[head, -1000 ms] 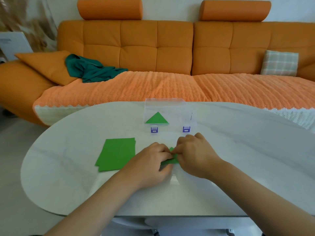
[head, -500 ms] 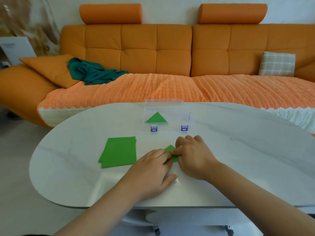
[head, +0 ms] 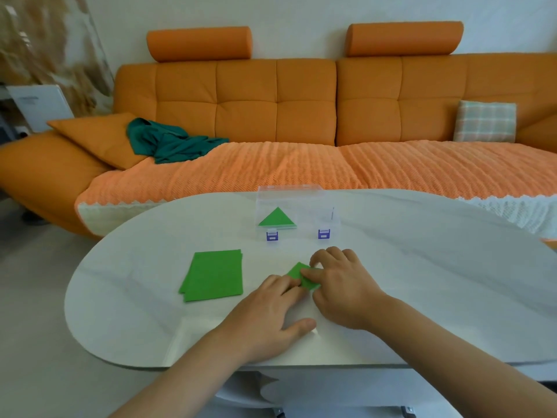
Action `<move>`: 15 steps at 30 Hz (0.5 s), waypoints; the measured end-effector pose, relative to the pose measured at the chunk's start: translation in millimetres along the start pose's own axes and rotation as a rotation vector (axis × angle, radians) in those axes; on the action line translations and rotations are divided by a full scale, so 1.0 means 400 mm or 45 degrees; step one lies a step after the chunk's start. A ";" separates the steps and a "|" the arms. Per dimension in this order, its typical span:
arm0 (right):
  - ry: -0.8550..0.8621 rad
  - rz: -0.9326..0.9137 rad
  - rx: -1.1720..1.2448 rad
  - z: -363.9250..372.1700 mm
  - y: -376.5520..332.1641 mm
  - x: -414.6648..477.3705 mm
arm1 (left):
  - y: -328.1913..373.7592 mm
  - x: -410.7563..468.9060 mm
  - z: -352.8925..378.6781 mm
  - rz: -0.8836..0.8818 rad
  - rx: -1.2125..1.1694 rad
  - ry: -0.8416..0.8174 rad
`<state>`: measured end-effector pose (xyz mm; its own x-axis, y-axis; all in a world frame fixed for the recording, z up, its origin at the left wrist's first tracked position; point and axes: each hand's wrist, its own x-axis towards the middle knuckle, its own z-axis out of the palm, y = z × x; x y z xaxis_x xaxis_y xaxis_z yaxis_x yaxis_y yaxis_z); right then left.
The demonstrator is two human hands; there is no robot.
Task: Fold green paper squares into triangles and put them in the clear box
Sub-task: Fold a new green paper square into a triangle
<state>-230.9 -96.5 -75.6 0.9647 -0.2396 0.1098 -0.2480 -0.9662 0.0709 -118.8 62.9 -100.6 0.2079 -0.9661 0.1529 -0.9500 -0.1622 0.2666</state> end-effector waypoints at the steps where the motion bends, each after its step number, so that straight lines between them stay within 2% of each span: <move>1: 0.004 -0.014 0.004 0.000 -0.001 -0.009 | 0.000 -0.001 0.001 -0.002 -0.002 0.001; 7: 0.024 -0.066 -0.099 0.005 -0.002 -0.039 | 0.005 -0.004 0.000 -0.027 -0.024 0.004; 15: -0.009 -0.066 -0.060 0.011 -0.019 -0.052 | 0.022 -0.005 -0.017 -0.024 0.056 0.033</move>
<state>-248.7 -84.4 -82.8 0.9769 -0.1904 0.0975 -0.2016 -0.9717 0.1229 -126.1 64.9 -92.2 0.2312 -0.9574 0.1732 -0.9552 -0.1895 0.2275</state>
